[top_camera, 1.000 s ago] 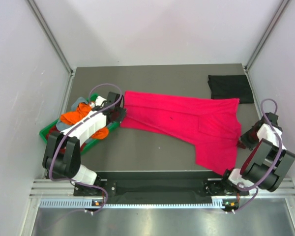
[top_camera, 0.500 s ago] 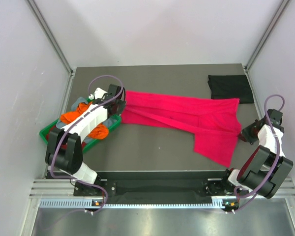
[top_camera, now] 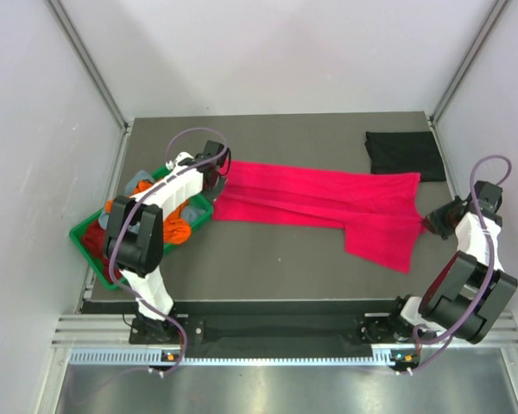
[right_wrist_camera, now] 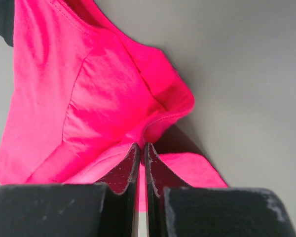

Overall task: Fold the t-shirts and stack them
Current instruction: Fold the tshirt

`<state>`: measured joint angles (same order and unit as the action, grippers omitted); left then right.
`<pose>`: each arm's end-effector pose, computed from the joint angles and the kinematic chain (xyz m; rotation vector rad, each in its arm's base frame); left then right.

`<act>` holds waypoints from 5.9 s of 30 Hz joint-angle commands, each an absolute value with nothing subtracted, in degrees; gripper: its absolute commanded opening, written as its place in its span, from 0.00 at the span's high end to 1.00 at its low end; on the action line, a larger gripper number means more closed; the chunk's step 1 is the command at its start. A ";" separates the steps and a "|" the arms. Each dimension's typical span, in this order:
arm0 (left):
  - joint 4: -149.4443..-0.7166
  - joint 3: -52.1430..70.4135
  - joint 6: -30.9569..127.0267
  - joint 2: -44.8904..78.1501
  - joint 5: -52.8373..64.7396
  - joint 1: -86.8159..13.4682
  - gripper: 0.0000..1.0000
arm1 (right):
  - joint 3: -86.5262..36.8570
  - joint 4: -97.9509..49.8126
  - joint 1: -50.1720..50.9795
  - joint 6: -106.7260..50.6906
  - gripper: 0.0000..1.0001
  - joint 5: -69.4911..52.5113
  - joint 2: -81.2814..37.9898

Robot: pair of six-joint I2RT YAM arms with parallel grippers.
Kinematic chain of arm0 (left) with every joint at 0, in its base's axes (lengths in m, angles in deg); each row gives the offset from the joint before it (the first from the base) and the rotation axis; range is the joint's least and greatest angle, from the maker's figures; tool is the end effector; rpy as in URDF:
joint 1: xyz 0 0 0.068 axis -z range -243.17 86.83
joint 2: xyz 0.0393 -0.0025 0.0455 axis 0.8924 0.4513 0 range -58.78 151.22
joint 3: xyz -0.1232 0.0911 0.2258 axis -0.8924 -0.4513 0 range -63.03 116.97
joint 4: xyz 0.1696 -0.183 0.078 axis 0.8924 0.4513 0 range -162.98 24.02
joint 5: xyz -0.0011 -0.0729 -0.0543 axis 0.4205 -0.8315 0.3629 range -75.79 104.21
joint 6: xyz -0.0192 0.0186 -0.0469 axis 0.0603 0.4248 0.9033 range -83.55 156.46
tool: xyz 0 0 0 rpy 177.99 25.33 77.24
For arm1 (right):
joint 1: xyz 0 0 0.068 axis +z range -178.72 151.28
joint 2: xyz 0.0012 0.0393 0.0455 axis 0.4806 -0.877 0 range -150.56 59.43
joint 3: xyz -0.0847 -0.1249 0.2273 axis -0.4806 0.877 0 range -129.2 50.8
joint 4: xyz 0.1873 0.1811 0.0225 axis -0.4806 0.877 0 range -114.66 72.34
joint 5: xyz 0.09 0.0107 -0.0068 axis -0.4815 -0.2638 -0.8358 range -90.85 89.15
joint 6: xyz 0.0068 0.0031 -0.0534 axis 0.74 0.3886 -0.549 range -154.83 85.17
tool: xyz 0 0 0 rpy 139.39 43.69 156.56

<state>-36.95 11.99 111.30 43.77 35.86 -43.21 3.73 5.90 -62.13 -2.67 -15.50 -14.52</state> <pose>0.3522 -0.1139 0.2153 -1.2794 2.2147 -0.1114 0.2144 -0.1306 0.2185 1.3022 2.1988 0.3201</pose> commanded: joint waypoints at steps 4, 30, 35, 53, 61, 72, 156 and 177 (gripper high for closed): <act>-32.02 16.41 111.95 47.12 40.58 -43.66 1.00 | -0.26 -0.76 -59.14 -0.82 1.00 -15.44 -17.55; -26.92 28.02 111.95 58.47 45.94 -43.66 1.00 | -3.08 -3.92 -56.50 -1.08 1.00 -9.64 -24.06; -27.88 28.98 111.60 59.35 45.85 -43.66 1.00 | -3.69 -3.57 -56.41 -1.08 1.00 -9.20 -24.24; -27.71 33.73 109.05 63.39 46.56 -43.66 1.00 | -4.04 -3.05 -56.32 -1.08 1.00 -7.88 -25.73; -27.02 35.93 107.65 65.41 45.94 -43.66 1.00 | -4.22 -3.48 -56.32 -1.00 1.00 -7.70 -25.99; -26.39 39.10 99.76 59.89 48.66 -43.31 0.64 | -9.13 5.03 -56.23 -0.82 0.66 -7.26 -21.96; -48.37 1.21 60.36 47.13 24.23 -37.86 1.00 | -2.12 0.83 -57.29 0.41 0.54 -7.88 -31.26; -47.93 -0.54 60.53 46.52 25.55 -33.38 1.00 | -4.92 7.06 -57.99 -2.92 1.00 -1.20 -36.98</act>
